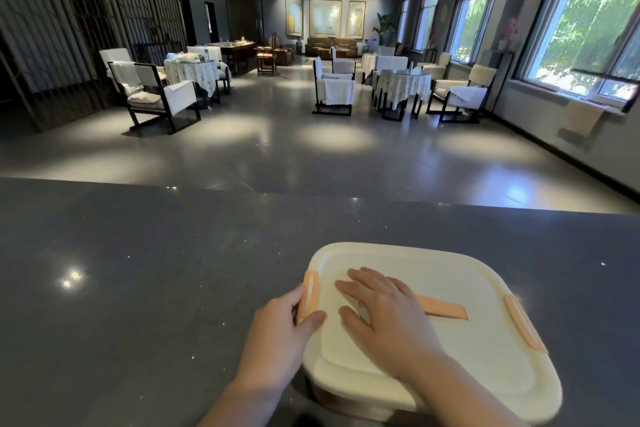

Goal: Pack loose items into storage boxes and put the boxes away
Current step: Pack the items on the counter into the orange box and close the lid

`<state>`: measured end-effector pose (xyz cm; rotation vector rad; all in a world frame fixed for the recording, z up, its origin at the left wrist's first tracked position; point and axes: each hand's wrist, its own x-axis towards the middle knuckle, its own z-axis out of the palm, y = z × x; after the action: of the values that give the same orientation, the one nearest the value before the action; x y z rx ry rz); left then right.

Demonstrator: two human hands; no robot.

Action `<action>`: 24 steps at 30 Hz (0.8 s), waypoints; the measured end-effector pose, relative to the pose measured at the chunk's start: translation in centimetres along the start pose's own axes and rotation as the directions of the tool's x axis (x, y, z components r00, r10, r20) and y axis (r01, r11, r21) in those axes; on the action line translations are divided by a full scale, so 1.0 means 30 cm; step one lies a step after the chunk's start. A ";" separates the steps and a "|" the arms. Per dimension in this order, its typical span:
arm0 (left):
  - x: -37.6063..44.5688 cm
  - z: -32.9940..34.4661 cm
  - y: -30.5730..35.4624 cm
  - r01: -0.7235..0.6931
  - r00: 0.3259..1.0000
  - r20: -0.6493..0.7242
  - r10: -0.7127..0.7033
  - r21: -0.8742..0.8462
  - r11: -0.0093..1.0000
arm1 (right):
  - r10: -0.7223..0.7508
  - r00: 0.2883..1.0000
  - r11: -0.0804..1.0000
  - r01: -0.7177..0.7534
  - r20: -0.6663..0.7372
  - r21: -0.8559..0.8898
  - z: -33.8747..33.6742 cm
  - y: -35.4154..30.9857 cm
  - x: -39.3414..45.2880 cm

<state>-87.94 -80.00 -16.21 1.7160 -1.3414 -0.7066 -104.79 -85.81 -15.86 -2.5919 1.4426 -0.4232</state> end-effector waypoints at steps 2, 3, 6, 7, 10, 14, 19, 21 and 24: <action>0.002 -0.004 -0.002 -0.008 1.000 0.014 0.007 0.050 0.999 | -0.005 1.000 1.000 0.005 0.001 0.000 -0.002 0.002 0.001; 0.003 -0.007 -0.004 -0.009 1.000 0.019 0.008 0.051 0.999 | -0.005 1.000 1.000 0.005 0.004 0.009 -0.005 0.003 0.001; 0.008 -0.003 -0.016 0.004 1.000 0.004 -0.004 0.010 1.000 | -0.008 1.000 0.994 0.010 -0.016 0.108 -0.028 0.007 -0.010; 0.011 0.001 -0.017 0.010 1.000 0.003 -0.010 0.011 1.000 | 0.013 0.999 0.988 -0.005 -0.044 0.157 -0.039 0.016 -0.021; 0.034 0.027 -0.010 -0.019 1.000 0.008 0.019 0.053 0.998 | 0.095 0.983 0.983 -0.068 -0.157 0.168 -0.069 0.104 -0.083; 0.072 0.065 0.018 0.007 1.000 -0.017 -0.005 0.124 0.992 | 0.259 0.908 0.964 -0.263 -0.329 0.033 -0.112 0.305 -0.207; 0.066 0.080 0.014 0.044 0.998 -0.056 -0.041 0.062 0.997 | 0.606 0.785 0.769 -0.539 -0.125 0.344 -0.146 0.421 -0.284; 0.060 0.077 0.012 0.044 0.997 -0.069 -0.042 0.020 0.999 | 0.669 0.743 0.619 -0.535 -0.030 0.575 -0.145 0.420 -0.282; 0.059 0.074 0.014 0.088 0.994 -0.060 -0.090 -0.030 0.996 | 0.697 0.715 0.474 -0.517 0.054 0.713 -0.138 0.432 -0.275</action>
<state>-89.48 -82.32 -16.84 1.7701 -1.2146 -0.7140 -120.67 -85.60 -16.72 -1.3280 1.7268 -0.9650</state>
